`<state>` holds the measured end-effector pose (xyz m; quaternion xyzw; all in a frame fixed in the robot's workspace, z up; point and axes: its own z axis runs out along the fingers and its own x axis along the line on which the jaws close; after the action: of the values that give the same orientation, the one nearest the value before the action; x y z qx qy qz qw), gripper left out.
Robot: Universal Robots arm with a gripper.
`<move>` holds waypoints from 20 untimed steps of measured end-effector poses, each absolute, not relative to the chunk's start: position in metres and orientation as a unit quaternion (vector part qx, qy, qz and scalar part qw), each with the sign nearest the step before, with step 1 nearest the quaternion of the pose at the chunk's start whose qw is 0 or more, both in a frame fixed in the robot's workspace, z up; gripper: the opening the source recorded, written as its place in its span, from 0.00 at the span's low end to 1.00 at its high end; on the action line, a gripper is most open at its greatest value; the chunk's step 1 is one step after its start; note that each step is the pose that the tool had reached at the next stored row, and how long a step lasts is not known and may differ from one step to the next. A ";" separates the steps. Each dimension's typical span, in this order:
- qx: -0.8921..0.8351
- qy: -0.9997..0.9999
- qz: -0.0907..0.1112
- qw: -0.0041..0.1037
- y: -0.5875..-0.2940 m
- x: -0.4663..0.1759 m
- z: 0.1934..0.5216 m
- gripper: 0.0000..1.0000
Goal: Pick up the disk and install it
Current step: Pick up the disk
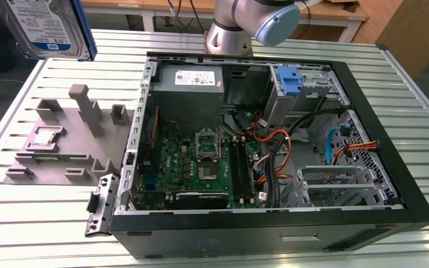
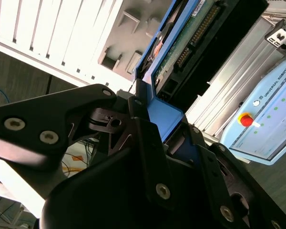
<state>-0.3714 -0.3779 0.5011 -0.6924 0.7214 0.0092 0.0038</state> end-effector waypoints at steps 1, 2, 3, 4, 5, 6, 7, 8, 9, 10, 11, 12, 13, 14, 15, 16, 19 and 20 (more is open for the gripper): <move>-0.692 0.721 0.009 0.004 -0.378 -0.371 0.501 0.37; -0.692 0.721 0.009 0.004 -0.378 -0.370 0.501 0.37; -0.692 0.721 0.009 0.004 -0.378 -0.370 0.501 0.37; -0.692 0.721 0.009 0.004 -0.378 -0.369 0.501 0.37; -0.692 0.721 0.009 0.004 -0.378 -0.369 0.501 0.37; -0.692 0.721 0.009 0.004 -0.378 -0.368 0.501 0.37; -0.692 0.721 0.009 0.004 -0.378 -0.368 0.501 0.37; -0.692 0.721 0.009 0.004 -0.378 -0.367 0.501 0.37; -0.692 0.721 0.009 0.004 -0.378 -0.367 0.501 0.37; -0.692 0.721 0.009 0.004 -0.378 -0.367 0.501 0.37; -0.692 0.721 0.009 0.004 -0.378 -0.366 0.501 0.37; -0.692 0.721 0.009 0.004 -0.378 -0.366 0.501 0.37; -0.692 0.721 0.009 0.004 -0.378 -0.365 0.501 0.37; -0.692 0.721 0.009 0.004 -0.378 -0.365 0.501 0.37; -0.692 0.721 0.009 0.004 -0.378 -0.365 0.501 0.37; -0.692 0.721 0.009 0.004 -0.378 -0.365 0.501 0.37; -0.692 0.721 0.009 0.004 -0.378 -0.364 0.501 0.37; -0.692 0.721 0.009 0.004 -0.378 -0.364 0.501 0.37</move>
<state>-0.3636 -0.3779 0.5011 -0.6924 0.7214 0.0092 0.0038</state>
